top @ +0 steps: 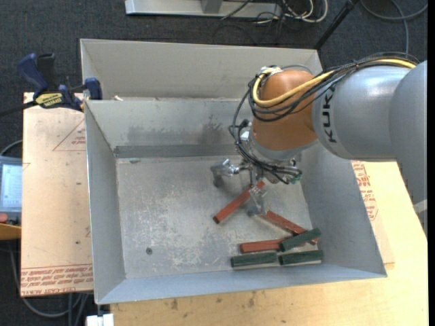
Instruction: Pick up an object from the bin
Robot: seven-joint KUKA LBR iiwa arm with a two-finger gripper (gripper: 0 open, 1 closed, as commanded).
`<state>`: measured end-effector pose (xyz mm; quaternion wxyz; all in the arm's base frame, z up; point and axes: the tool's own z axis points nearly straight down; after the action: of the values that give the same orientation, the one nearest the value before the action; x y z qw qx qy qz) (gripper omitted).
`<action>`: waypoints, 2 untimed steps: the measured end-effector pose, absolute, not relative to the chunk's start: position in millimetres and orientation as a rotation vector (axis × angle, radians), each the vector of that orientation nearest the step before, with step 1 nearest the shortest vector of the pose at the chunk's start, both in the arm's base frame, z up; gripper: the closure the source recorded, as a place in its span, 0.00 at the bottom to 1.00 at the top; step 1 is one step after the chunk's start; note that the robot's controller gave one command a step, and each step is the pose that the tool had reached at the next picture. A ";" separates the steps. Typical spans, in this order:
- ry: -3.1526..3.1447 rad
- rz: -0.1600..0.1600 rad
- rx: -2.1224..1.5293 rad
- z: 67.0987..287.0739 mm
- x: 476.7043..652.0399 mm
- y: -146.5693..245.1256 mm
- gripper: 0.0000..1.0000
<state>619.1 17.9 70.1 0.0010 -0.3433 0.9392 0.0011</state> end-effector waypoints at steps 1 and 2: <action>2.949 0.003 -1.074 71.1 620.0 18.9 0.00; 2.948 0.002 -1.071 71.5 620.5 18.5 1.00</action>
Offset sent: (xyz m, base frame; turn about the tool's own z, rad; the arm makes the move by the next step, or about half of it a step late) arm 0.0000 0.0000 0.0000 0.0000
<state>620.5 18.5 71.5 0.0023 -0.3415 0.9399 0.0006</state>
